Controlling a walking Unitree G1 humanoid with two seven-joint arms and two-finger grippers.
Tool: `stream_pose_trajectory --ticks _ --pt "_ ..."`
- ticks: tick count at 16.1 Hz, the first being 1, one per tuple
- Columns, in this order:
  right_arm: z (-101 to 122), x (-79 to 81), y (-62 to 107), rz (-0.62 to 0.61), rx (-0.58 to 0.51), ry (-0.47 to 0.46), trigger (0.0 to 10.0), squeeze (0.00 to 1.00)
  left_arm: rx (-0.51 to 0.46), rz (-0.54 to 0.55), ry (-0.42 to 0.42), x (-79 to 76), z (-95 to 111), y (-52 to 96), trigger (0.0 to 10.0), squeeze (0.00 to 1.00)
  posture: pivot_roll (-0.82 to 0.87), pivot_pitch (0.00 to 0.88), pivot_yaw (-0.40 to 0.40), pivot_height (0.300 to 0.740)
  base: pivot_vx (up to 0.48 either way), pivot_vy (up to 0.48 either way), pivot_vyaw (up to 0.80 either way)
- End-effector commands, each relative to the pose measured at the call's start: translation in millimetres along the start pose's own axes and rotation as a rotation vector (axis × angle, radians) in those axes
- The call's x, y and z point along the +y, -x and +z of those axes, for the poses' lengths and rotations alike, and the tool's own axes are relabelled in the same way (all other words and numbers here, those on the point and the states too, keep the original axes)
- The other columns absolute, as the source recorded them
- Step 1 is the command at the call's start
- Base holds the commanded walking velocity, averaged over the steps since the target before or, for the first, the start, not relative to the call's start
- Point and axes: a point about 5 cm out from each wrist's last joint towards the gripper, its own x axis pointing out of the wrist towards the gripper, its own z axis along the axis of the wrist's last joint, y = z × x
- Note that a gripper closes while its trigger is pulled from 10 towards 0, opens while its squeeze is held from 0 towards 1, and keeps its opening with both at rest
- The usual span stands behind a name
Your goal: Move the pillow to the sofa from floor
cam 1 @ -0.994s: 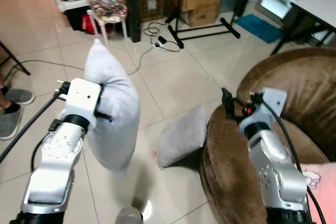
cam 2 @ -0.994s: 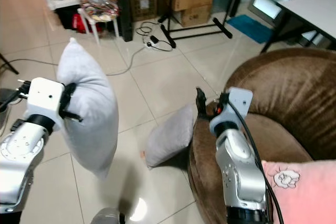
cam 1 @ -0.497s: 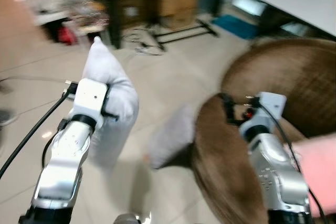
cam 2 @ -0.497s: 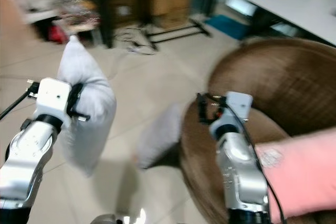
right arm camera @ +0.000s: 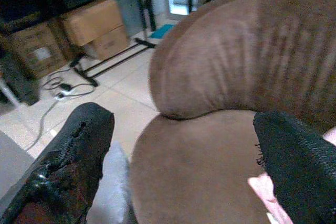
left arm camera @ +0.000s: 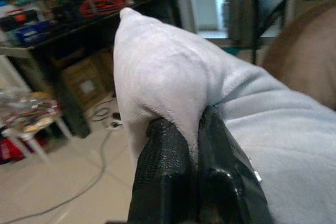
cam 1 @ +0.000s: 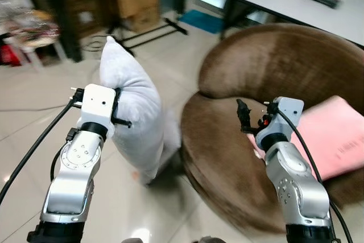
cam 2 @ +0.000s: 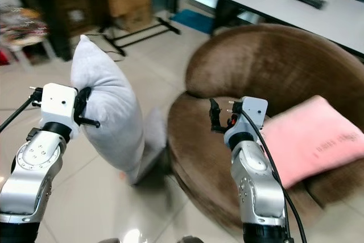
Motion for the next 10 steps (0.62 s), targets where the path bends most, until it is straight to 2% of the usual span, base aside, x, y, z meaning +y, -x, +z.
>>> stream_pose_trajectory --ticks 1,10 --pt "3.8 1.2 -2.8 -0.003 -0.006 0.003 10.0 0.0 -0.064 0.017 -0.003 4.2 12.8 -0.8 10.0 0.0 0.06 0.0 -0.045 0.74 0.259 0.0 -0.8" --pt "1.9 4.3 -3.0 -0.004 -0.005 0.001 10.0 0.0 -0.081 0.007 -0.008 10.1 19.1 -3.4 10.0 0.0 0.08 0.0 -0.04 0.74 0.282 0.0 -0.8"
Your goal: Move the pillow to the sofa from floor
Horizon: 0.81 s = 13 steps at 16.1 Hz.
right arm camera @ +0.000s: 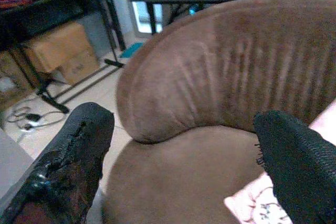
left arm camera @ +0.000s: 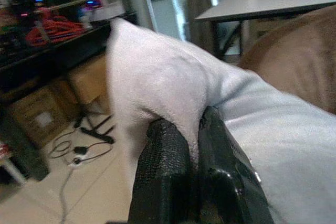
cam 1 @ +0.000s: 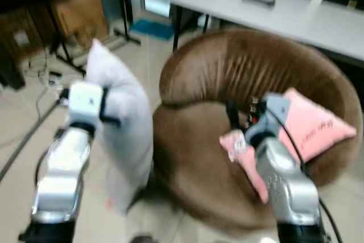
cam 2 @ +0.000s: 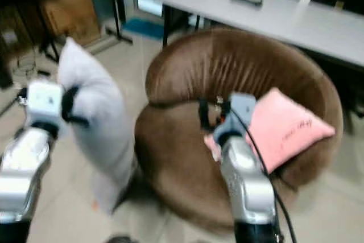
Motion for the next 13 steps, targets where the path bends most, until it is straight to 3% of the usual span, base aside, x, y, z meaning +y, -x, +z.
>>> stream_pose_trajectory --ticks 1,10,13 --pt "2.9 -13.3 1.0 -0.052 -0.007 0.013 10.0 0.0 -0.095 -0.027 0.0 -6.5 20.7 -3.0 10.0 0.0 0.08 0.0 -0.04 0.74 0.289 0.0 -0.8" --pt "-0.7 -19.9 9.0 -0.069 -0.001 0.024 10.0 0.0 -0.057 -0.074 -0.032 -8.4 12.5 -0.2 10.0 0.0 0.08 0.0 -0.023 0.74 0.287 0.0 -0.8" --pt "-1.3 -14.9 8.1 0.016 0.017 0.073 10.0 0.0 0.016 -0.062 -0.056 -5.2 0.9 -2.1 10.0 0.0 0.08 0.0 -0.027 0.74 0.0 0.0 0.0"
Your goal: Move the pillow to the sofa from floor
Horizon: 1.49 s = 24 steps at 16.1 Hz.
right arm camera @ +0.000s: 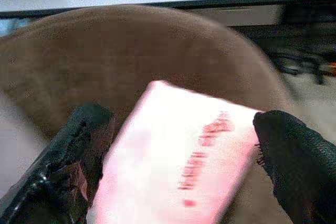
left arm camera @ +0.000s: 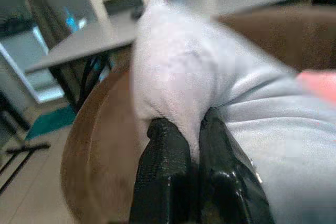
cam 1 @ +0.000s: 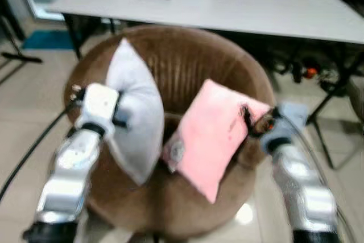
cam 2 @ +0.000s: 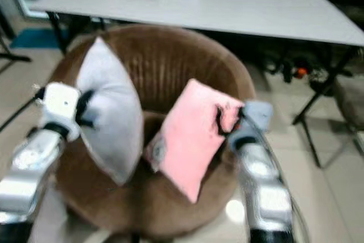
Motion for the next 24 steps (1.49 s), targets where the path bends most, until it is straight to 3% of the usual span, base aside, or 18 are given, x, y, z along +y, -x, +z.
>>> stream_pose_trajectory --ticks 1,6,8,10,13,15,17,18,19,21,24 --pt "3.1 -2.2 0.8 0.006 -0.003 0.017 10.0 0.0 -0.044 0.011 -0.013 1.3 10.6 -1.4 10.0 0.0 0.08 0.0 -0.028 0.74 0.0 0.0 0.0" --pt "8.2 -0.5 -4.0 0.239 0.051 0.194 10.0 0.0 0.064 -0.022 -0.1 18.0 -3.1 -24.9 10.0 0.0 0.07 0.0 -0.032 0.74 0.0 0.0 0.0" --pt "15.8 -0.7 -3.3 0.311 0.037 0.247 10.0 0.0 0.086 -0.007 -0.145 28.6 1.9 -31.8 10.0 0.0 0.07 0.0 -0.032 0.74 0.0 0.0 0.0" --pt "24.9 -0.5 -2.1 0.386 0.023 0.276 10.0 0.0 0.106 -0.015 -0.132 35.0 6.2 -42.8 10.0 0.0 0.07 0.0 -0.04 0.74 0.0 0.0 0.0" --pt "25.7 -1.3 4.0 0.453 0.034 0.31 10.0 0.0 0.092 -0.055 -0.07 25.5 7.7 -67.6 10.0 0.0 0.06 0.0 -0.037 0.74 0.0 0.0 0.0" --pt "23.7 -1.1 12.0 0.51 0.055 0.337 10.0 0.0 0.098 -0.096 -0.015 7.8 8.7 -84.4 10.0 0.0 0.04 0.0 -0.027 0.74 0.0 0.0 0.0" --pt "20.5 -8.3 15.5 0.489 0.084 0.369 10.0 0.0 0.102 -0.178 0.069 -23.4 15.5 -100.6 10.0 0.0 0.02 0.0 -0.004 0.74 0.0 0.0 0.0" --pt "20.1 -9.6 16.2 0.485 0.087 0.373 10.0 0.0 0.106 -0.192 0.078 -30.0 16.4 -103.1 10.0 0.0 0.02 0.0 -0.001 0.74 0.0 0.0 0.0" --pt "19.9 -12.0 20.4 0.486 0.096 0.384 10.0 0.0 0.104 -0.245 0.088 -50.5 21.3 -109.7 10.0 0.0 0.0 0.0 0.017 0.74 0.0 0.0 0.0" --pt "18.7 -15.1 25.7 0.488 0.111 0.402 10.0 0.0 0.088 -0.31 0.127 -70.6 32.1 -114.5 10.0 0.0 -0.01 0.0 0.034 0.74 0.0 0.0 0.0" --pt "17.6 -17.3 27.8 0.478 0.117 0.409 10.0 0.0 0.052 -0.34 0.143 -79.8 41.9 -118.1 10.0 0.0 -0.02 0.0 0.045 0.74 0.0 0.0 0.0"
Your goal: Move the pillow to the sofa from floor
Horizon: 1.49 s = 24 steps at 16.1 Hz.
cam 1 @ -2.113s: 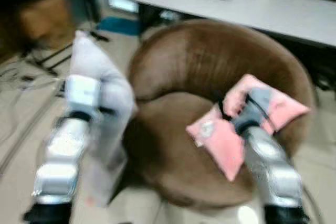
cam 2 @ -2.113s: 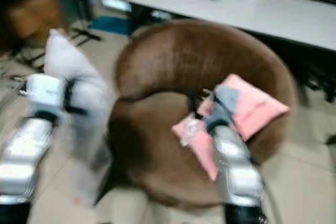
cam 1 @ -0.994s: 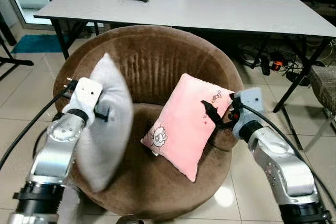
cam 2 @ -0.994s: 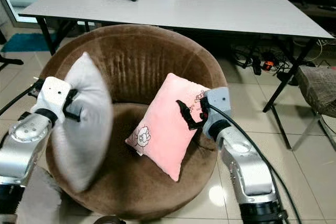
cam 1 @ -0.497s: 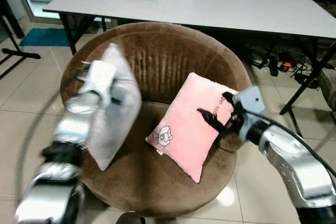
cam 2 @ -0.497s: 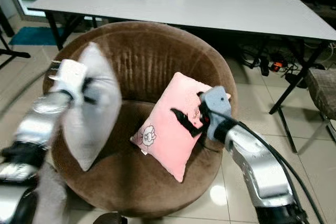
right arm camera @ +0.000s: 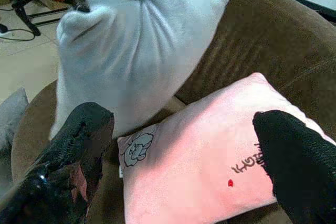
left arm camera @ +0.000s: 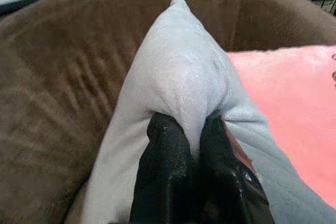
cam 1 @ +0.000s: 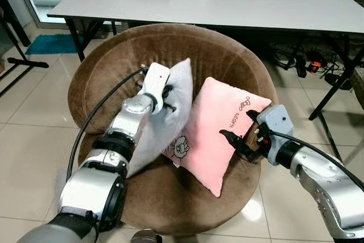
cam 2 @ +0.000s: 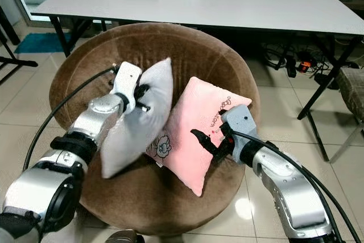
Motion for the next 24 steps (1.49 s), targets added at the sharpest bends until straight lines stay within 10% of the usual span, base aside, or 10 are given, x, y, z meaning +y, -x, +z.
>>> stream_pose_trajectory --ticks 1,6,7,8,18,19,20,24 --pt "2.5 -2.1 2.4 -0.016 0.002 0.013 10.0 0.0 -0.099 -0.005 -0.012 -1.9 23.0 -3.8 10.0 0.0 -0.02 0.0 0.046 0.74 0.0 0.0 0.0" --pt "2.7 4.4 -2.1 0.023 0.0 0.022 10.0 0.0 -0.089 0.121 -0.129 5.8 19.4 -5.1 10.0 0.0 -0.02 0.0 0.038 0.74 0.0 0.0 0.0" --pt "3.4 5.6 -3.7 0.03 -0.002 0.025 10.0 0.0 -0.066 0.168 -0.137 11.6 16.1 -4.4 10.0 0.76 -0.02 0.0 0.037 0.74 0.0 0.0 0.0" --pt "3.5 5.4 -4.3 0.03 -0.003 0.026 10.0 0.0 -0.064 0.179 -0.127 13.7 16.1 -4.2 10.0 1.0 -0.02 0.0 0.037 0.74 0.0 0.0 0.0" --pt "5.0 -5.7 -10.3 -0.082 -0.029 0.02 10.0 0.0 -0.274 0.069 0.028 19.9 48.9 0.0 10.0 1.0 -0.01 0.0 0.035 0.74 0.0 0.0 0.0" --pt "2.4 -9.1 -14.1 -0.174 -0.028 -0.018 10.0 0.0 -0.316 0.075 0.078 25.2 43.4 6.7 10.0 0.88 0.0 0.0 0.028 0.74 0.0 0.0 0.0" --pt "-1.3 -12.2 -18.2 -0.285 -0.024 -0.079 10.0 0.0 -0.347 0.109 0.1 34.6 32.5 20.5 10.0 0.11 0.01 0.0 0.018 0.74 0.0 0.0 0.0" --pt "-9.8 -10.7 -26.3 -0.456 -0.048 -0.262 10.0 0.0 -0.307 0.265 -0.042 52.2 -12.9 87.5 10.0 0.0 0.06 0.0 -0.035 0.74 0.0 0.0 0.0"
